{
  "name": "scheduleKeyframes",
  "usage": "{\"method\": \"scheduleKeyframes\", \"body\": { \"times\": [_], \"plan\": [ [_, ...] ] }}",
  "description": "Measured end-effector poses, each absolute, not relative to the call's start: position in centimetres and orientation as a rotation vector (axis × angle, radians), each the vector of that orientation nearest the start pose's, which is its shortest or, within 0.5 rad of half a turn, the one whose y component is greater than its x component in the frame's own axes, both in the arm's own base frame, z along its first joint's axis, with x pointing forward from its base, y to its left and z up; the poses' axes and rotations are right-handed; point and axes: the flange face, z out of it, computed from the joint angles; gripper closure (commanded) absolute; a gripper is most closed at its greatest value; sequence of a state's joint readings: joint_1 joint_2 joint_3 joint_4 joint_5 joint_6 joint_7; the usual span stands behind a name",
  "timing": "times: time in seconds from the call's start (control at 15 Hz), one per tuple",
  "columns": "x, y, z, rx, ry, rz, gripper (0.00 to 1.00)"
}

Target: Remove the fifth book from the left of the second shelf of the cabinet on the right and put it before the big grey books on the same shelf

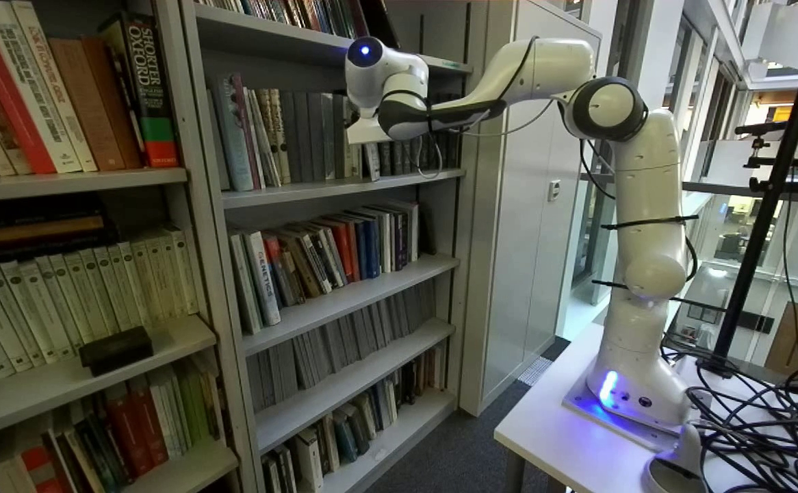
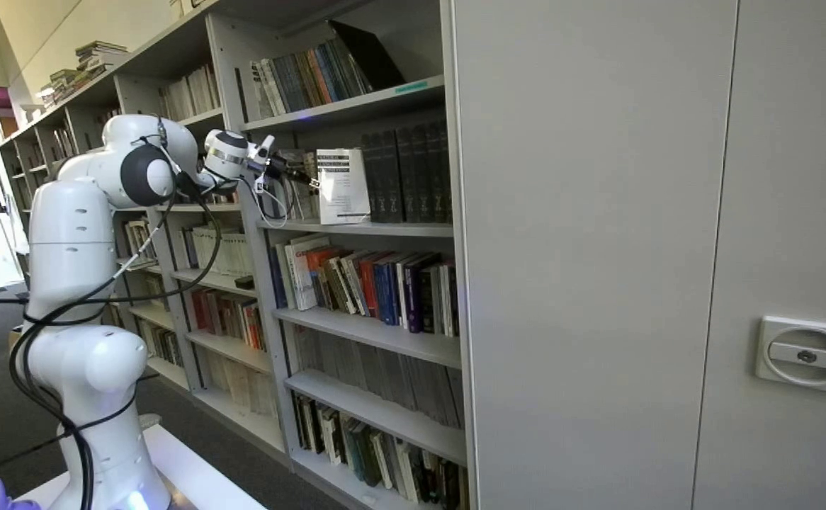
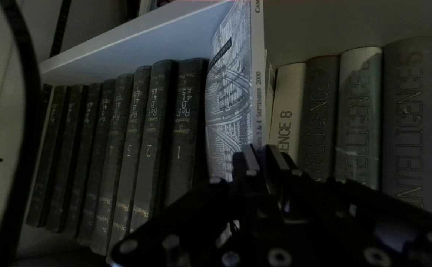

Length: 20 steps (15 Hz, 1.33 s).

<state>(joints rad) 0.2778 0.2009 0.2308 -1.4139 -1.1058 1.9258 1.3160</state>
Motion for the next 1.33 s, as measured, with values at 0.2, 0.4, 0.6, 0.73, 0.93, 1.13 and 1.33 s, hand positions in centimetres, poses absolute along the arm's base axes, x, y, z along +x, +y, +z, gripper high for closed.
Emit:
{"method": "scheduleKeyframes", "body": {
  "times": [0.2,0.4,0.6,0.73,0.93,1.13,1.33],
  "plan": [
    [61.1,23.7,65.6,-2.965,0.909,-1.718,0.97],
    [61.8,22.9,66.0,-2.992,0.919,-1.748,0.97],
    [62.1,22.4,66.3,-3.042,0.929,-1.772,0.97],
    [62.3,22.1,66.4,-3.076,0.928,-1.789,0.97],
    [62.6,21.8,66.6,-3.099,0.912,-1.801,0.89],
    [62.9,22.1,66.7,-3.103,0.893,-1.799,0.89],
    [63.0,22.2,66.6,-3.103,0.891,-1.798,0.89]
  ]
}}
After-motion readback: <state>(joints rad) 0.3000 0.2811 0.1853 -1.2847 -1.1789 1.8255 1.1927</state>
